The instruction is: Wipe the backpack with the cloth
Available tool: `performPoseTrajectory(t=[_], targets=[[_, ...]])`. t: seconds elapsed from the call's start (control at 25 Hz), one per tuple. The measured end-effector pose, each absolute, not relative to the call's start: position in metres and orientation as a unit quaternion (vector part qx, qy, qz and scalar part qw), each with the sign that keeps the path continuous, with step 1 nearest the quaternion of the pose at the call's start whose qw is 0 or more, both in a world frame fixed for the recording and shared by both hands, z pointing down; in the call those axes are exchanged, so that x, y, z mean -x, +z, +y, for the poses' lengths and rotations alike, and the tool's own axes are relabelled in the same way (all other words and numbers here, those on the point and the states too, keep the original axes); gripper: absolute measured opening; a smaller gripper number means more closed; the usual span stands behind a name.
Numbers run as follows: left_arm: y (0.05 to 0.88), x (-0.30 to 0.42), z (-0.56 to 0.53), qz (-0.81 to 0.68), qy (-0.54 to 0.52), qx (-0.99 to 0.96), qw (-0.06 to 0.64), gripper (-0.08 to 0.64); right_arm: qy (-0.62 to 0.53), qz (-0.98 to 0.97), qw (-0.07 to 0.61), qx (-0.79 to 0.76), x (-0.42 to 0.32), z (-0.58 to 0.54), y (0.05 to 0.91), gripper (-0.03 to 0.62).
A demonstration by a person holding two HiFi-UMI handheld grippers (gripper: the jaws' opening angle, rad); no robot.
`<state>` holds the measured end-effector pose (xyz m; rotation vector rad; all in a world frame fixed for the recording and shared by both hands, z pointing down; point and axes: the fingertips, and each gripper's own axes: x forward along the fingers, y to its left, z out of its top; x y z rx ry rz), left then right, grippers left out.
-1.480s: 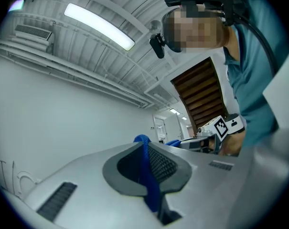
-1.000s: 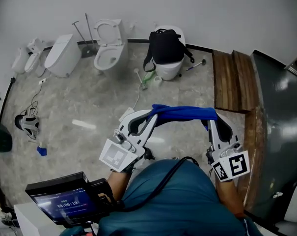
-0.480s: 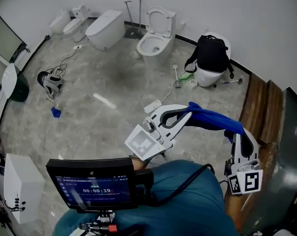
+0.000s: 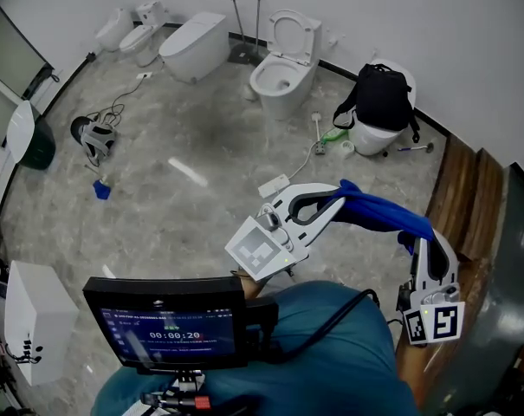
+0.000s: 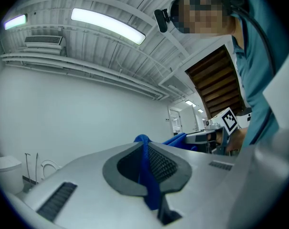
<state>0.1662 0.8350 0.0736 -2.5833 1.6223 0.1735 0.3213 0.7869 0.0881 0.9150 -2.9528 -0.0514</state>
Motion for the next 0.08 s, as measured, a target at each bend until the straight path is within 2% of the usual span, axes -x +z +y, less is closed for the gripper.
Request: performPoseTrajectory(t=[0.08], targets=[[0.0703,-0.1639,0.8339,0.53,0.057,0.845,0.043,0.018,-0.016,-0.955,0.025,-0.296,-0.3189,0.7858,0.0849,0.021]])
